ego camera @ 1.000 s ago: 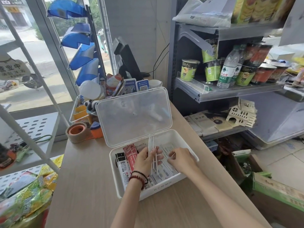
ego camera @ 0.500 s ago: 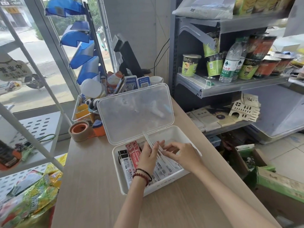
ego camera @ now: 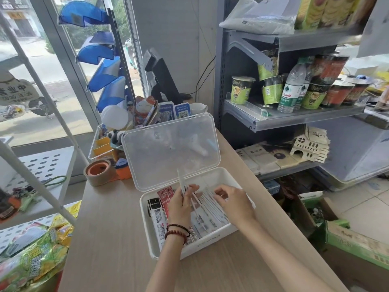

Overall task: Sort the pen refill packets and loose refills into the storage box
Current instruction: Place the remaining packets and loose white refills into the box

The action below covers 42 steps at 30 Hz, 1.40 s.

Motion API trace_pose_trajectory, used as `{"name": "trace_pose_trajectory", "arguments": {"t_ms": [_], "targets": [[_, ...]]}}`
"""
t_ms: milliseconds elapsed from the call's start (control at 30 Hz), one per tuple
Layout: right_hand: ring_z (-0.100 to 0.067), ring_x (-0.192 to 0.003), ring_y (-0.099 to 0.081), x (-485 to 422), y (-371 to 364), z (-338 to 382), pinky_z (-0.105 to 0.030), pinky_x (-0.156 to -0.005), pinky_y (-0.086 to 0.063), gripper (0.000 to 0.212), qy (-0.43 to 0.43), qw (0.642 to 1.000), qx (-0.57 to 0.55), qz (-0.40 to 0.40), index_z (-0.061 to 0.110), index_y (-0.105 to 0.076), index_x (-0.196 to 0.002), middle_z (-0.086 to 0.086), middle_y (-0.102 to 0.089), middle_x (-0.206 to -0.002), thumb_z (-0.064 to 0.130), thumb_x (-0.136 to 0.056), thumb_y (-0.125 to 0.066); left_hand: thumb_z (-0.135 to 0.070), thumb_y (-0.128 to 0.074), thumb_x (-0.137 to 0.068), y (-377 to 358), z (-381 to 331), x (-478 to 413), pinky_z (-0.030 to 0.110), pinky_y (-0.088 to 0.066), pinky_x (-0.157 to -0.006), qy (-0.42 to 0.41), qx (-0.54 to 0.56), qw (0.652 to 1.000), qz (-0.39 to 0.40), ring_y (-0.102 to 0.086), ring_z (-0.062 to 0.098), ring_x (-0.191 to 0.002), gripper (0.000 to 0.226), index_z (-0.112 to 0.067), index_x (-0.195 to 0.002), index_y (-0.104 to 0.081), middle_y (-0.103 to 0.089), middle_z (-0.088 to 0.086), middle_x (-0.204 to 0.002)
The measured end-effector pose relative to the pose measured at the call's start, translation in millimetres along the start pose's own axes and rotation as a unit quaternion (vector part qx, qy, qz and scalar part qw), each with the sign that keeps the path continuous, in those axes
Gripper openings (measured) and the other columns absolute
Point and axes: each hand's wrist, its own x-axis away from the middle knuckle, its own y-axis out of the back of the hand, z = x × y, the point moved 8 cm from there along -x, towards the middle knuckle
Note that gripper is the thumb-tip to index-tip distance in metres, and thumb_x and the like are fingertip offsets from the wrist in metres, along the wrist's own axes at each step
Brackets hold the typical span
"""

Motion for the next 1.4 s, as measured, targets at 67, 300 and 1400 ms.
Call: {"name": "trace_pose_trajectory", "arguments": {"t_ms": [67, 300, 1400], "targets": [[-0.003, -0.079, -0.066, 0, 0, -1, -0.023, -0.067, -0.056, 0.008, -0.015, 0.999, 0.03, -0.001, 0.03, -0.071, -0.098, 0.015, -0.072, -0.09, 0.028, -0.091, -0.066, -0.019, -0.047, -0.096, 0, 1, 0, 0.028, -0.06, -0.066, 0.004, -0.001, 1.0, 0.002, -0.07, 0.016, -0.091, 0.014, -0.015, -0.098, -0.06, -0.07, 0.002, -0.102], [-0.014, -0.082, -0.066, -6, -10, -22, -0.024, -0.057, -0.049, 0.016, -0.092, 0.981, 0.169, 0.029, 0.025, -0.065, -0.105, 0.006, -0.07, -0.097, 0.016, -0.091, -0.062, -0.025, -0.05, -0.094, -1, 0, 1, 0.04, -0.059, -0.076, -0.01, -0.055, 0.998, 0.016, -0.07, 0.018, -0.092, 0.015, -0.03, -0.103, -0.061, -0.072, -0.001, -0.101], [0.011, -0.078, -0.064, 0, -11, 9, -0.023, -0.072, -0.057, 0.031, 0.057, 0.993, 0.014, 0.105, 0.04, -0.071, -0.097, 0.025, -0.071, -0.088, 0.064, -0.079, -0.064, -0.022, -0.04, -0.1, -10, 10, 0, 0.042, -0.056, -0.086, 0.017, -0.056, 0.997, 0.055, -0.067, 0.013, -0.099, 0.014, -0.022, -0.102, -0.053, -0.066, -0.001, -0.116]]}}
